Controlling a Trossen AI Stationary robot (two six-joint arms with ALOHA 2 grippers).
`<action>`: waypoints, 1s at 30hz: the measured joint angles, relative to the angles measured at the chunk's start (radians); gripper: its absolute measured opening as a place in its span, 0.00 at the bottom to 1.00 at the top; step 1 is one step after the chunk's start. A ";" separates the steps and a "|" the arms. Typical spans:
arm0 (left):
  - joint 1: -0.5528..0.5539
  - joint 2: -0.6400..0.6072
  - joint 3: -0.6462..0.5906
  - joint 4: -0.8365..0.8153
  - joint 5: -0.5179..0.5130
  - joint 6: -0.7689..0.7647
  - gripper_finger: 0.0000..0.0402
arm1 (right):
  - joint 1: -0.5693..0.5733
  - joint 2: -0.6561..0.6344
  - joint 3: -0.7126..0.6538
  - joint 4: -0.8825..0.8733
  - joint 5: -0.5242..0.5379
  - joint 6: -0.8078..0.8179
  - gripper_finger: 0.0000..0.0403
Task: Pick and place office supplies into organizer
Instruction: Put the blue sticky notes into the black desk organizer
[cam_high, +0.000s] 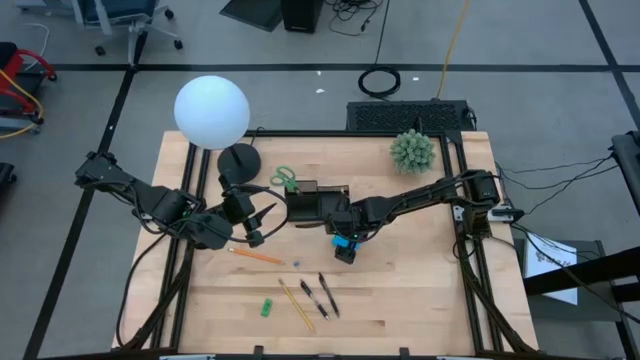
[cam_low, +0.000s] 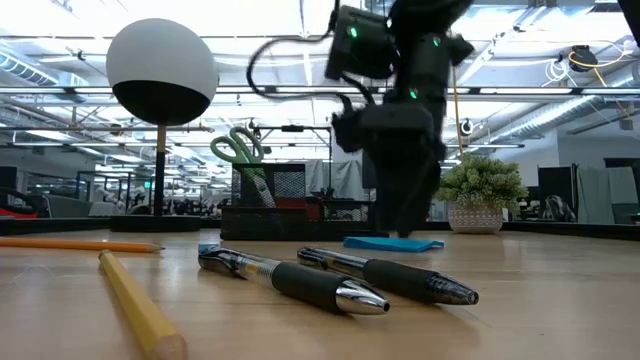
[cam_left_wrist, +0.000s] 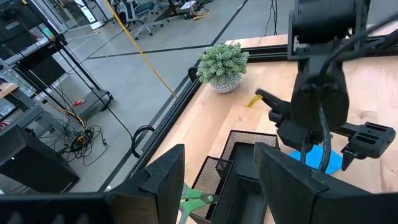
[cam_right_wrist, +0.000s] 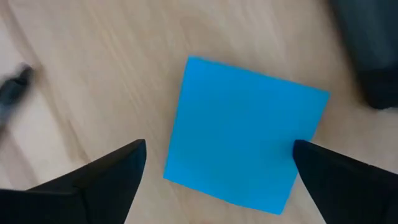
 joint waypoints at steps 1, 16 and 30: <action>0.000 0.000 0.000 0.000 0.000 0.000 0.49 | -0.001 -0.001 -0.015 0.016 0.001 0.001 0.98; 0.000 0.000 0.000 0.002 0.000 -0.002 0.49 | -0.013 0.011 -0.041 0.046 0.006 -0.004 0.98; 0.000 0.000 0.000 0.003 0.000 -0.002 0.49 | 0.003 0.064 -0.042 -0.016 0.161 -0.083 0.98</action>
